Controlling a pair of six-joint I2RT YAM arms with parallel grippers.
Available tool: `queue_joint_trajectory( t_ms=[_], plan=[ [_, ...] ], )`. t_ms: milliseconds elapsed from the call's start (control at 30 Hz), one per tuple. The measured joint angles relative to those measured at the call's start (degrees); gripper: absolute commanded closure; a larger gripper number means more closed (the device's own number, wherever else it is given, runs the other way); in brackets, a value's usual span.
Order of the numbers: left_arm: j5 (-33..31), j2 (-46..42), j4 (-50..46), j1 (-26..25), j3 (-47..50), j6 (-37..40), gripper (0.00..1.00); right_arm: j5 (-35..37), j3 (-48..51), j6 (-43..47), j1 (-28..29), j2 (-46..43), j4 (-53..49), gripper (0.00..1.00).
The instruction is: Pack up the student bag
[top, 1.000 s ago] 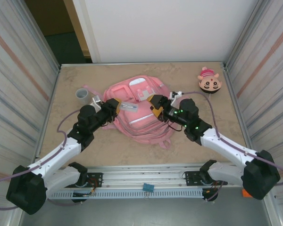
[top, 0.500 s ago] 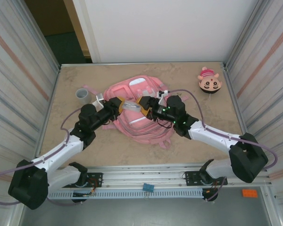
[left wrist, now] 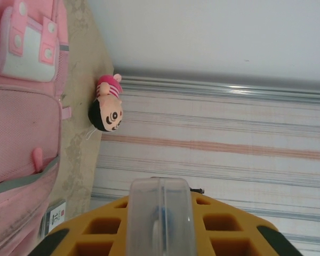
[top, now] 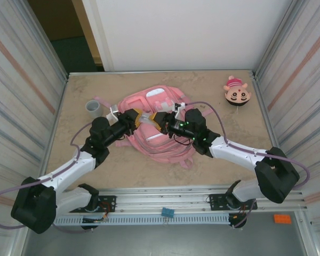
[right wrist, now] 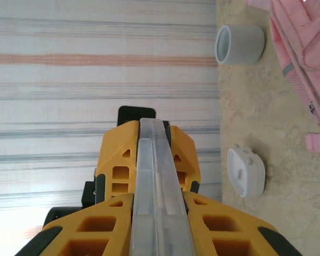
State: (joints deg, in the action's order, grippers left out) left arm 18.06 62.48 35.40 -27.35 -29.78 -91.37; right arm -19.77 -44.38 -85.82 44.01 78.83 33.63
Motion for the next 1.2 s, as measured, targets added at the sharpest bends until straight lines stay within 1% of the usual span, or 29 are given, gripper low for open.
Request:
queue_joint_trajectory(
  t_ms=[100,200,300,433,533,667,767,833,933,1100,1200],
  plan=[
    [-0.04,-0.09,-0.42,0.0,-0.07,0.09,0.69,-0.04,0.0,-0.46,-0.04,-0.02,0.24,0.85],
    [-0.09,-0.92,-3.8,0.0,-0.13,1.49,0.59,-0.35,0.04,-0.28,-0.59,-0.46,-0.83,0.86],
    [-0.24,-3.08,-9.6,0.0,-0.66,3.63,0.52,-1.4,0.5,0.55,-2.29,-1.86,-2.8,0.87],
    [-1.2,-6.75,-20.37,0.0,-3.15,8.79,0.43,-3.04,0.79,1.88,-7.23,-5.14,-6.71,0.88],
    [-2.84,-9.44,-29.75,0.0,-6.67,14.75,0.39,-4.35,0.79,3.15,-11.82,-8.28,-9.97,0.88],
    [-5.55,-10.71,-40.63,-0.02,-12.33,24.2,0.3,-6.14,1.18,5.27,-17.51,-12.44,-14.82,0.88],
    [-7.19,-10.51,-46.51,-0.13,-15.58,31.43,0.23,-7.8,2.14,6.67,-21.86,-15.39,-18.6,0.88],
    [-8.11,-10.19,-49.16,-0.68,-16.85,35.69,0.22,-9.03,2.64,7.5,-24.5,-16.74,-21.14,0.88],
    [-9.97,-9.07,-52.15,-3.19,-18.16,42.64,0.21,-11.21,2.84,9.35,-29.0,-18.43,-25.53,0.88],
    [-14.43,-7.34,-54.82,-10.08,-19.76,56.06,0.21,-15.54,2.84,12.96,-37.22,-20.68,-31.93,0.88],
    [-16.31,-5.62,-55.34,-13.38,-21.2,64.85,0.2,-18.08,2.84,14.99,-41.83,-21.9,-35.98,0.88]
  ],
)
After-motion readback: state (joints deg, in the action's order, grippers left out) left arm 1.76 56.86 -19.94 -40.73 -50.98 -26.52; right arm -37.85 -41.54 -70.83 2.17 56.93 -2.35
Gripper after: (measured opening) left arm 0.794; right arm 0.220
